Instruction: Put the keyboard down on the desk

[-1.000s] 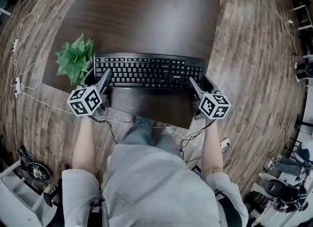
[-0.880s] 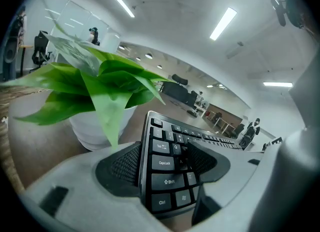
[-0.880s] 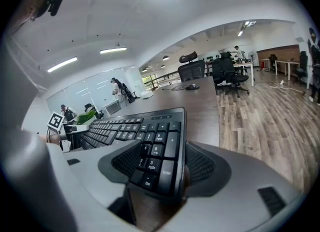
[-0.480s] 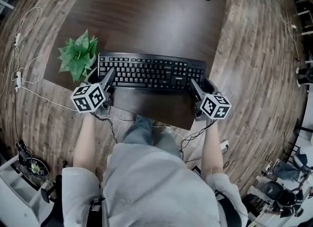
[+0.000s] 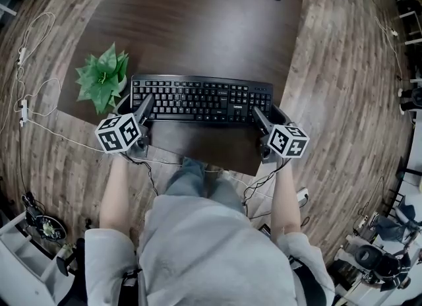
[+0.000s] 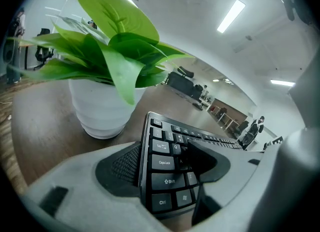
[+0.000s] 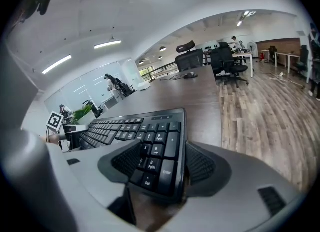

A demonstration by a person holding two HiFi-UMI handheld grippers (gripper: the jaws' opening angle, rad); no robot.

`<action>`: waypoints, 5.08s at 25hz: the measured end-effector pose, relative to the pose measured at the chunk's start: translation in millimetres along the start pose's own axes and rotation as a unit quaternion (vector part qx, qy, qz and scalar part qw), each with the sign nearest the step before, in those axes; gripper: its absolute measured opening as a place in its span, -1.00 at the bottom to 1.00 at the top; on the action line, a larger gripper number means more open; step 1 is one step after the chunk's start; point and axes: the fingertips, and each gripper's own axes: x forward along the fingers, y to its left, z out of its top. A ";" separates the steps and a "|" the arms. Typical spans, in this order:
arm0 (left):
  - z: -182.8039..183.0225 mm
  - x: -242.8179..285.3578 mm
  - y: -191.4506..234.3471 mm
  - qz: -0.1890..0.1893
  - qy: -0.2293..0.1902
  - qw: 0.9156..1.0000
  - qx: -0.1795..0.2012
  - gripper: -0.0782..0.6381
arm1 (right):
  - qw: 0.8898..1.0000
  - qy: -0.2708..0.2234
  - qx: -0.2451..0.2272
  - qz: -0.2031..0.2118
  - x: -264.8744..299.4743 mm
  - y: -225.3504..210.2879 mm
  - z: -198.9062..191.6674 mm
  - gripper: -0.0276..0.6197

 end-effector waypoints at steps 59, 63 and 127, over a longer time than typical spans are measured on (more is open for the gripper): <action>27.8 -114.1 -85.0 0.117 -0.155 0.963 0.189 -0.76 | 0.985 -0.096 -0.142 0.004 -81.0 51.4 44.1 -0.88; 31.3 -138.2 -102.7 0.119 -0.182 0.959 0.183 -0.75 | 0.981 -0.111 -0.161 0.013 -101.0 59.2 51.4 -0.88; 10.1 -339.8 -343.3 0.103 -0.407 0.882 0.213 -0.75 | 0.901 -0.355 -0.243 0.057 -389.7 69.0 94.0 -0.87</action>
